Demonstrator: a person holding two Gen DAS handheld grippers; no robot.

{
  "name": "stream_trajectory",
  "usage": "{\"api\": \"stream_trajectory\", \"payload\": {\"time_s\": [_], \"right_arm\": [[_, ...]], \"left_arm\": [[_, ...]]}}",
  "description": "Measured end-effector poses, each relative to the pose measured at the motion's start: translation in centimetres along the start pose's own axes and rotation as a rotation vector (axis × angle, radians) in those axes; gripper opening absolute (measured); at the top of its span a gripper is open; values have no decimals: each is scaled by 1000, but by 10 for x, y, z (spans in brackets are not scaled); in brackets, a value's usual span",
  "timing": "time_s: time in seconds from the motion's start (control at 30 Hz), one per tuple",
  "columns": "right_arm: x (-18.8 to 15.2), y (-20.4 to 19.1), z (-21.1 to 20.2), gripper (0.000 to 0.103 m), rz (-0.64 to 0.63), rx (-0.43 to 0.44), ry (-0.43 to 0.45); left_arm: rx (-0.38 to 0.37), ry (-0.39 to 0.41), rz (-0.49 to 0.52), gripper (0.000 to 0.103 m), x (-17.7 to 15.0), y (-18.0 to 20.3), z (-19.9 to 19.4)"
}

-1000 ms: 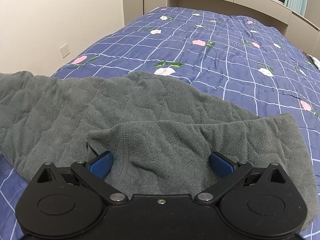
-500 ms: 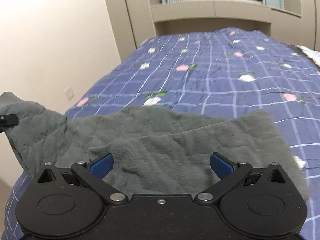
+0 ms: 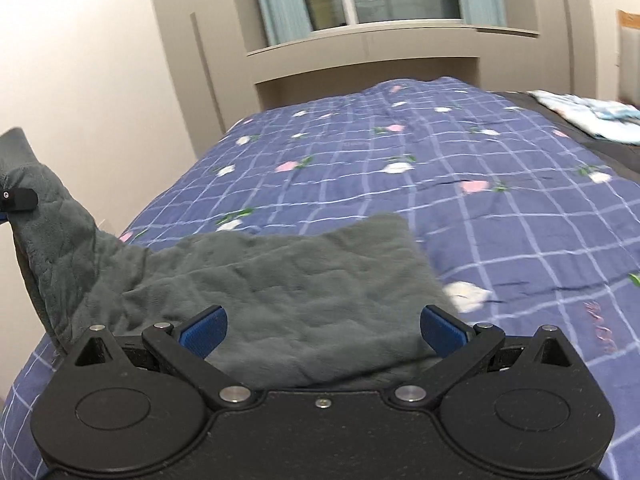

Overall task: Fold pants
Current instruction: 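Fold the held edge over the pants and open the left gripper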

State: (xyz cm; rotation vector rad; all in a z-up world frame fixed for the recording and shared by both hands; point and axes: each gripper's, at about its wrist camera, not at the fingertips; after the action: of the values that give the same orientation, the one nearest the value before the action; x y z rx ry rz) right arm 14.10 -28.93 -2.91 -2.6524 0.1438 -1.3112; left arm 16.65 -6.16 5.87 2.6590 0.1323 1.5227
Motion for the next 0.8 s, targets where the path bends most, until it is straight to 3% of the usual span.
{"api": "stream_trajectory", "payload": {"time_s": [0.33,0.53,0.63,0.73,0.8], "right_arm": [[-19,68,-25,103,144,-109,8],[-35,100,-35,103,197,-181,-11],[-41,106,-37,103,188,-201,-22],[-46,109,-40,103,185,-200,-26],[-45,108,-40,103,185,-192,-26]], "left_arm": [[-219,-101,363,12,-37,103,1],[-259,-244,430,15,-75,128,17],[-256,-278,437,19,-89,128,18],[-282,-293,418,31,-90,120,13],[-334,-310,377,65,-88,113,11]]}}
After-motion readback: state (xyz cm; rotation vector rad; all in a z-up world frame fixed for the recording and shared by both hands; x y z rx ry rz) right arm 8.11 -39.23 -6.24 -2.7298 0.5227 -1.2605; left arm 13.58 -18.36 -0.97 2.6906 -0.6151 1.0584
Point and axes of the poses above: each gripper's, at about its wrist camera, not at the fingertips, and z roughly the way its jaws point, y to its right, x to its top
